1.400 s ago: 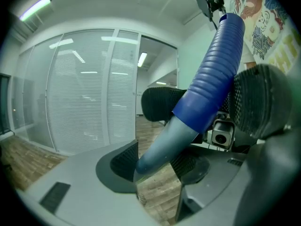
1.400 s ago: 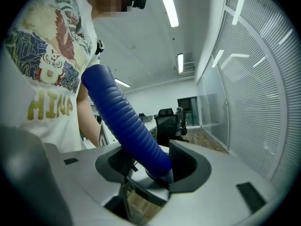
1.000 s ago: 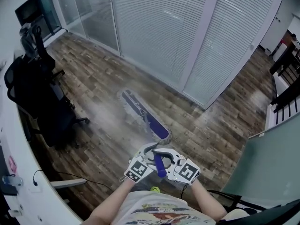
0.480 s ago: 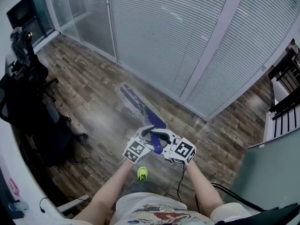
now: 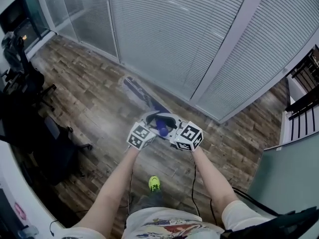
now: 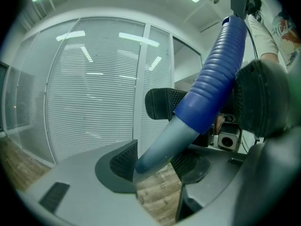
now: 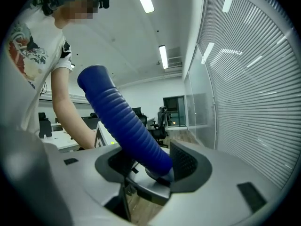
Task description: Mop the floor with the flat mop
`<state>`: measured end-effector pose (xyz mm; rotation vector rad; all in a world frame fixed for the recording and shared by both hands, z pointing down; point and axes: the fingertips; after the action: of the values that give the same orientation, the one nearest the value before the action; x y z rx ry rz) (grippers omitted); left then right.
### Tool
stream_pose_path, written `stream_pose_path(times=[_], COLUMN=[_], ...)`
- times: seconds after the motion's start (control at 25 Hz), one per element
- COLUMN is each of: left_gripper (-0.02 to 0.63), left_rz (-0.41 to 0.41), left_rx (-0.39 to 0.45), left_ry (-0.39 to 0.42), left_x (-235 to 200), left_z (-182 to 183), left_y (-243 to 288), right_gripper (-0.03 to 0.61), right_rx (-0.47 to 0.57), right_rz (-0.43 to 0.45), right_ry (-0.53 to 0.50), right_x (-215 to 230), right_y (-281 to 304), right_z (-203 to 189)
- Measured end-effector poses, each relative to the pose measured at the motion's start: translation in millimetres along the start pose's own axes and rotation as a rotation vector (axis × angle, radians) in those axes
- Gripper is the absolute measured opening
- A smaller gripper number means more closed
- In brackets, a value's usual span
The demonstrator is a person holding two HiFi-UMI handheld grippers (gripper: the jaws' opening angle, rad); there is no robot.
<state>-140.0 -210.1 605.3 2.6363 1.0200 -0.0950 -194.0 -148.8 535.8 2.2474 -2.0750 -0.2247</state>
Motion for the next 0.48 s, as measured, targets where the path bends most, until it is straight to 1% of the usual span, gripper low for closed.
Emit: stream_pose_path(times=[0.12, 0.24, 0.48], left_gripper=[0.187, 0.192, 0.192], left_rz=[0.011, 0.013, 0.006], left_rx=[0.012, -0.01, -0.049], left_ry=[-0.015, -0.032, -0.03], left_x=[-0.6, 9.1, 68.8], left_z=[-0.8, -10.4, -17.1], left_y=[-5.0, -12.9, -30.7], right_gripper=[0.21, 0.21, 0.21], right_rx=[-0.011, -0.024, -0.013], right_rz=[-0.001, -0.002, 0.008], right_ry=[-0.001, 0.004, 0.019], right_x=[-3.9, -18.2, -65.8], right_y=[2.6, -1.2, -38.8], right_z=[-0.9, -4.5, 4.0])
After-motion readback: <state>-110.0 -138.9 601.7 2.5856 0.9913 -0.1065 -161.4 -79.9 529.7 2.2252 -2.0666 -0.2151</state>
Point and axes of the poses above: the fingertips, and each gripper's own axes: y forward along the fingers, x to its right, z out of its top, and after that the axes turned 8 degrees about -y, right-handed
